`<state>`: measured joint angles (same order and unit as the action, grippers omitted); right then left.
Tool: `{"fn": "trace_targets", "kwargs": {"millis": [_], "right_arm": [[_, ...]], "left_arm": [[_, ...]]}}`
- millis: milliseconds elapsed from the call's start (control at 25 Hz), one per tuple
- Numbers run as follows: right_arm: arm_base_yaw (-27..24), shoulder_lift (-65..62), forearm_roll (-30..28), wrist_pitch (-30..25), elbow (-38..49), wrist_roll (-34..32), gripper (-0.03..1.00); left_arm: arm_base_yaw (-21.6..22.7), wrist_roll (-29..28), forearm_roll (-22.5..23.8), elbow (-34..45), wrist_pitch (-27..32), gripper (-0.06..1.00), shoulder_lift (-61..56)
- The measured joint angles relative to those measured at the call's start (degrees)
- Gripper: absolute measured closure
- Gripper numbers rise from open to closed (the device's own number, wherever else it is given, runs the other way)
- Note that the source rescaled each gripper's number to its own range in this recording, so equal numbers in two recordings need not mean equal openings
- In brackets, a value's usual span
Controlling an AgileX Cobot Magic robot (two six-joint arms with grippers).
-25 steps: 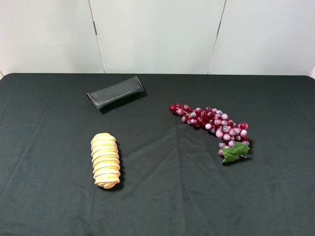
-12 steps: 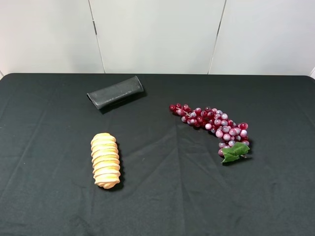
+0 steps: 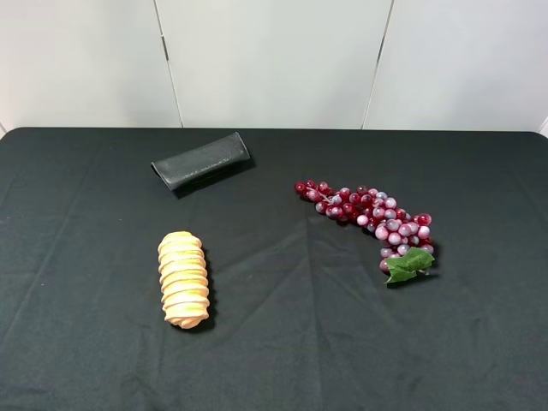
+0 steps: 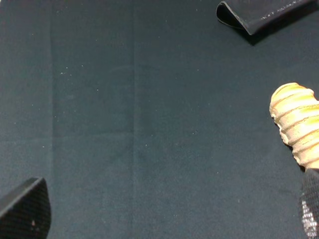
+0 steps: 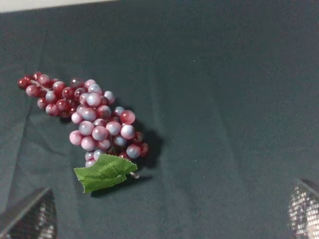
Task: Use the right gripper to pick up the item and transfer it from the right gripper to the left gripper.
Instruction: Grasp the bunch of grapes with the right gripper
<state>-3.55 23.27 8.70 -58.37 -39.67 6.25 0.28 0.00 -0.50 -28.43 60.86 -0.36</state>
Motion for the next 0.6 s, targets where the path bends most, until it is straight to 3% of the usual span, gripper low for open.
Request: {"fn": "trace_targets", "kwargs": {"millis": [280,600], "right_arm": [[0.4,17.8,1.0,0.4,-7.9,5.6,-0.03],[10.6,32.9,1.2,2.9,-12.1,10.0,-0.03]], "left_arm": [[0.0,0.0,0.0,0.0,0.0,-0.06,0.0],[0.0,0.0,0.0,0.0,0.0,-0.06,0.0]]}}
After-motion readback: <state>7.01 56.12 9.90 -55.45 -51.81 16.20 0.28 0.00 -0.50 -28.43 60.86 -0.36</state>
